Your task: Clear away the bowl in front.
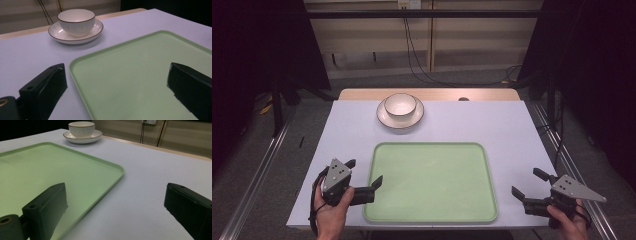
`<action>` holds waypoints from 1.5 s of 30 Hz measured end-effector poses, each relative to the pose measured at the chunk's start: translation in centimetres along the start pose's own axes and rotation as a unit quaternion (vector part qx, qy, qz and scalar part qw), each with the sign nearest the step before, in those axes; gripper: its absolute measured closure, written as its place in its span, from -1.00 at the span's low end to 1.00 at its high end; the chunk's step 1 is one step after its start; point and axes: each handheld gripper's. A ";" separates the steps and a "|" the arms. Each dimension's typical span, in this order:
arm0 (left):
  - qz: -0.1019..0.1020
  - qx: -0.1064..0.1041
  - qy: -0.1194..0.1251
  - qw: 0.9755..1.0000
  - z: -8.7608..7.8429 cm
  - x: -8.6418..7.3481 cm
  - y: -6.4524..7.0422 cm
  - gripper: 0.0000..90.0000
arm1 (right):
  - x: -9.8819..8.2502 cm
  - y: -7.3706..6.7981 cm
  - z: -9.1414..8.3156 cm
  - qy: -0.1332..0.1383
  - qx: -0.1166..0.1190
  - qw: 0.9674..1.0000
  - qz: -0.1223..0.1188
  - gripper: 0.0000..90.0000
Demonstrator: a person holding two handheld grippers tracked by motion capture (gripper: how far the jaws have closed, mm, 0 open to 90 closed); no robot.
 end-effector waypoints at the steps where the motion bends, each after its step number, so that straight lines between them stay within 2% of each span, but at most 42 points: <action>1: 0.000 0.002 0.001 1.000 0.3 0.1 -0.1 -0.95 | 0.0 0.0 0.0 -0.001 0.002 1.000 -0.001 -0.90; 2: 0.000 -0.002 0.002 1.000 0.5 0.1 -0.3 -0.95 | 0.0 -0.1 0.0 0.002 0.002 1.000 0.000 -0.90; 5: -0.004 0.013 0.003 1.000 1.1 0.3 -0.6 -0.95 | 0.0 0.0 0.0 0.002 0.000 1.000 -0.002 -0.90; 8: -0.010 0.013 0.001 1.000 1.8 0.4 -1.1 -0.95 | 0.0 0.0 0.0 0.002 0.002 1.000 -0.001 -0.90; 9: -0.017 0.014 0.004 1.000 2.0 0.5 -1.1 -0.95 | 0.0 0.0 0.0 0.002 0.002 1.000 -0.001 -0.90; 10: -0.015 0.023 0.005 1.000 2.4 0.6 -1.3 -0.95 | 0.0 0.0 0.0 0.001 0.003 1.000 -0.001 -0.90; 12: -0.018 0.021 0.009 1.000 2.8 0.7 -1.4 -0.95 | 0.0 0.0 0.0 0.001 0.004 1.000 -0.001 -0.90; 14: -0.010 0.025 0.009 1.000 3.6 1.1 -1.5 -0.95 | 0.0 0.0 0.0 0.001 0.003 1.000 -0.004 -0.90; 16: -0.006 0.017 0.008 1.000 4.0 1.4 -1.6 -0.95 | 0.0 0.0 0.0 0.002 0.005 1.000 -0.002 -0.90; 18: -0.002 0.020 0.006 1.000 4.2 1.5 -1.5 -0.95 | 0.0 0.0 0.0 0.001 0.008 1.000 -0.001 -0.90; 22: 0.010 0.006 -0.006 1.000 5.0 2.0 -1.8 -0.95 | 0.0 0.1 0.0 0.002 0.010 1.000 -0.002 -0.90; 24: 0.019 0.010 -0.006 1.000 5.3 2.3 -2.0 -0.94 | 0.0 0.1 0.0 0.002 0.011 1.000 -0.001 -0.90; 25: 0.013 0.013 -0.003 1.000 5.5 2.4 -2.0 -0.95 | 0.0 0.1 0.1 0.003 0.012 1.000 -0.003 -0.90; 27: 0.023 0.009 -0.009 1.000 5.8 2.6 -2.1 -0.96 | 0.0 0.0 0.1 0.002 0.012 1.000 -0.003 -0.90; 30: 0.021 -0.002 -0.011 1.000 6.6 2.8 -2.1 -0.96 | 0.0 0.0 0.1 0.000 0.013 1.000 -0.003 -0.90; 32: 0.027 0.001 -0.018 0.999 7.1 2.8 -2.3 -0.94 | 0.0 0.1 0.1 0.001 0.011 1.000 -0.002 -0.90; 33: 0.020 0.005 -0.024 1.000 7.5 2.8 -2.4 -0.94 | 0.0 0.0 0.1 0.000 0.013 1.000 -0.001 -0.90; 34: 0.029 0.014 -0.026 0.999 7.8 2.8 -2.6 -0.93 | 0.0 0.0 0.1 -0.001 0.012 1.000 -0.003 -0.90; 37: 0.018 0.012 -0.031 0.999 8.7 2.9 -3.0 -0.92 | 0.0 -0.2 0.2 -0.004 0.020 1.000 -0.006 -0.90; 38: 0.021 0.014 -0.033 0.999 9.1 3.2 -3.1 -0.92 | 0.0 -0.2 0.3 -0.002 0.019 1.000 -0.008 -0.90; 42: 0.022 0.006 -0.033 0.999 10.4 4.0 -3.6 -0.91 | 0.0 -0.3 0.4 -0.007 0.027 1.000 -0.008 -0.90; 43: 0.014 0.004 -0.034 0.999 10.8 4.2 -3.6 -0.92 | 0.0 -0.2 0.4 -0.007 0.027 1.000 -0.009 -0.90; 45: 0.003 -0.024 -0.044 0.999 11.5 4.5 -3.6 -0.91 | 0.0 -0.2 0.3 -0.005 0.029 1.000 -0.009 -0.90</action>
Point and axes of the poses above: each handheld gripper's, and its own axes: z roughly forward along the jaws, x roughly out of its top, y roughly to its right, and after that the axes turned 11 degrees about x, right-handed
